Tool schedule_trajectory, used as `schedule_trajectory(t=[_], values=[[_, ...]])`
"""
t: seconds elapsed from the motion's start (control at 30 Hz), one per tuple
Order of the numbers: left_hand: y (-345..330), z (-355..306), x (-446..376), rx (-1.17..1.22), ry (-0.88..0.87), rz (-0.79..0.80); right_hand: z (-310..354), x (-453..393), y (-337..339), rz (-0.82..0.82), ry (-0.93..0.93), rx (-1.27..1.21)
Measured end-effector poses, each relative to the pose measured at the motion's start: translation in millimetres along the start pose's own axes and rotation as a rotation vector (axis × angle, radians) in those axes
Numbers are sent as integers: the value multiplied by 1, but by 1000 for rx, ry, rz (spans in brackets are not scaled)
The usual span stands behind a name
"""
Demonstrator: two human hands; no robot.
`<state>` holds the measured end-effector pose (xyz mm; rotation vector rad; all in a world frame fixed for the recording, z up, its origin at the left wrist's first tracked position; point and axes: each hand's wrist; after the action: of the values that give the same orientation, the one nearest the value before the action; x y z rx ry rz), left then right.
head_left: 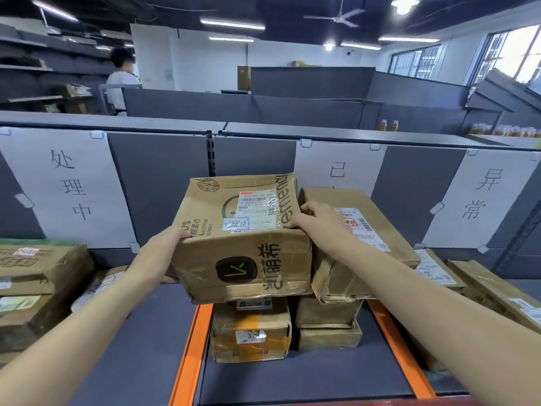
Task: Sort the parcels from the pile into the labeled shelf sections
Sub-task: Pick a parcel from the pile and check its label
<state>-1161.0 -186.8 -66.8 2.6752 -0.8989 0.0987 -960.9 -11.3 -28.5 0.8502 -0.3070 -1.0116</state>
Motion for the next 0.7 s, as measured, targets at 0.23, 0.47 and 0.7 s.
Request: schedule_trajectory(t=[0.23,0.47,0.7], values=[[-12,-10,0,-47,-40,10,-9,-3,6,-38,-39,-66],[-12,0,6,39,16,0,-7,0,7,16,-42,5],[-12,2,14,90,-9,31,-2,4,8,34,-35,-11]])
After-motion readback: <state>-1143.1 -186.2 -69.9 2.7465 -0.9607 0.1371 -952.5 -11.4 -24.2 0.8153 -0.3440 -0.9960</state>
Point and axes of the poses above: each hand's wrist, its own x-axis away from the middle knuckle, its own y-axis out of the back of the hand, z = x × y, and after that the axes turned 2 degrees about -z, right-handed
